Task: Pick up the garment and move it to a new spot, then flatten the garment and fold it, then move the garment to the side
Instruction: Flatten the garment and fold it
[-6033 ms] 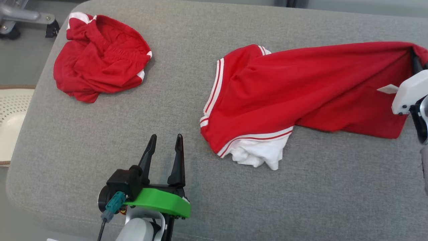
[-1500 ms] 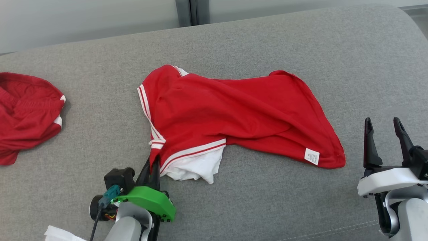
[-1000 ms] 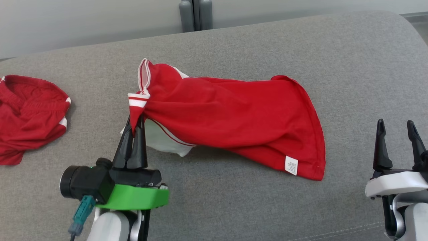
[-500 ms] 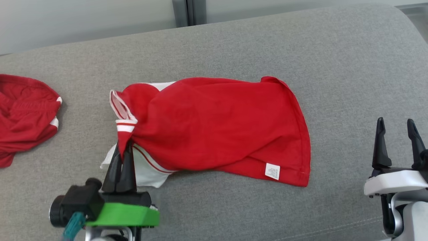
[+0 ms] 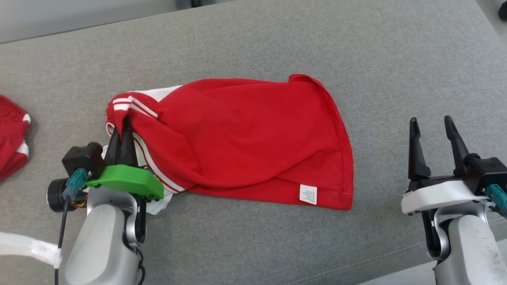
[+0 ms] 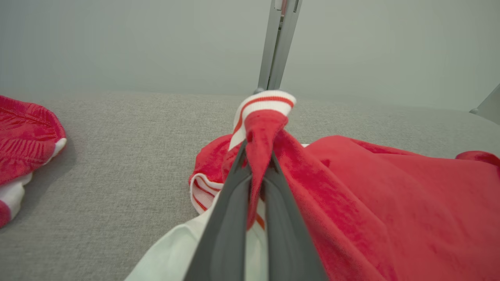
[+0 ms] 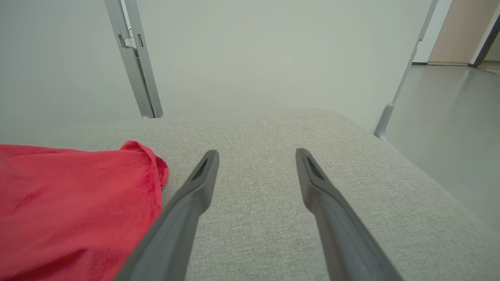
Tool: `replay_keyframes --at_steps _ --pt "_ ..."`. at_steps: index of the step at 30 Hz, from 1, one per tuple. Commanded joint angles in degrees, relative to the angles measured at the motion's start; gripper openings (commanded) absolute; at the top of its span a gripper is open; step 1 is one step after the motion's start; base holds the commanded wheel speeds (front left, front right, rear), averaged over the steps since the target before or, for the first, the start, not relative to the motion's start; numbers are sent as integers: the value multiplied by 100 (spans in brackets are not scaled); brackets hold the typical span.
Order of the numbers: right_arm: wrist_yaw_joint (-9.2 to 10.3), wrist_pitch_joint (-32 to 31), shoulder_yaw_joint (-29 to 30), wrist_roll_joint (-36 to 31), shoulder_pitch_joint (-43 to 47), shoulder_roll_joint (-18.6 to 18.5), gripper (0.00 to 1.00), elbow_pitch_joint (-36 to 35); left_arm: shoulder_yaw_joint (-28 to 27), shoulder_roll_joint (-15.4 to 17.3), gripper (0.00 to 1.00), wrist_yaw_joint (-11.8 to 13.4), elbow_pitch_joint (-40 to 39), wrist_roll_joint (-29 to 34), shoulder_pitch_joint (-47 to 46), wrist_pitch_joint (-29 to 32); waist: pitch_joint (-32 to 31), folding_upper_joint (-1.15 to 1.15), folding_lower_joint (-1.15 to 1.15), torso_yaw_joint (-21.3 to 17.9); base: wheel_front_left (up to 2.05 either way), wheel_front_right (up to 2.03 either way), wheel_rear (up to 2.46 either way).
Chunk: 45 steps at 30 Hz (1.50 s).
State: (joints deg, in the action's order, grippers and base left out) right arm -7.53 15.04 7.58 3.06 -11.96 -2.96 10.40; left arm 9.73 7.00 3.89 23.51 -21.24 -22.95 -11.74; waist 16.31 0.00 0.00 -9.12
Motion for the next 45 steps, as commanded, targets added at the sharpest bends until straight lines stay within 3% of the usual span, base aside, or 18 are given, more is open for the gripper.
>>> replay_keyframes --at_steps 1,3,4,5,6,7,12,16,26,37,42,43,44,45 --pt "8 19 -56 46 -70 2 100 39 4 -20 0 -53 148 -48 -159 -65 132 0 0 -104 0 0 0" --pt "8 19 -117 68 -102 2 100 111 -28 -59 0 -64 419 -80 -336 -153 152 0 0 -92 0 0 0" --pt "8 19 -139 78 -114 3 100 154 -43 -90 8 -64 553 -99 -412 -192 153 0 0 -76 0 0 0" --pt "8 19 -142 76 -132 2 100 188 -61 -114 38 -59 676 -101 -481 -228 146 0 0 -55 0 0 0" --pt "8 19 -144 68 -140 3 100 220 -66 -128 55 -66 764 -91 -523 -259 134 0 0 -33 0 0 0" --pt "8 19 -138 54 -150 4 100 255 -75 -143 100 -83 843 -81 -560 -285 114 0 0 -2 0 0 0" --pt "8 19 -85 -11 -142 4 100 381 -119 -202 100 -182 906 -44 -479 -352 -43 0 0 181 0 0 0" --pt "8 -94 -184 32 -255 -120 100 582 -221 -274 100 -246 440 22 -120 -345 -178 0 0 363 0 0 0" --pt "8 -1617 -946 618 -1431 -845 100 1440 48 -399 100 -341 -775 31 906 -341 -266 0 0 990 0 0 0" --pt "8 -2762 -1607 1533 -2242 -1466 100 2795 741 -403 100 21 -1536 -233 1294 -342 -117 0 0 1847 0 0 0" --pt "7 -3095 -1686 2020 -2372 -1472 100 3355 818 -405 100 109 -1648 -271 1459 -342 -149 0 0 2024 0 0 0" --pt "7 -3145 -1700 2084 -2370 -1470 82 3434 828 -405 100 114 -1651 -273 1480 -342 -162 0 0 2039 0 0 0" --pt "6 -3197 -1713 2157 -2377 -1472 36 3538 836 -405 100 126 -1659 -277 1502 -342 -176 0 0 2051 0 0 0" --pt "6 -3217 -1735 2192 -2387 -1482 27 3602 844 -405 100 126 -1662 -274 1523 -342 -187 0 0 2061 0 0 0"
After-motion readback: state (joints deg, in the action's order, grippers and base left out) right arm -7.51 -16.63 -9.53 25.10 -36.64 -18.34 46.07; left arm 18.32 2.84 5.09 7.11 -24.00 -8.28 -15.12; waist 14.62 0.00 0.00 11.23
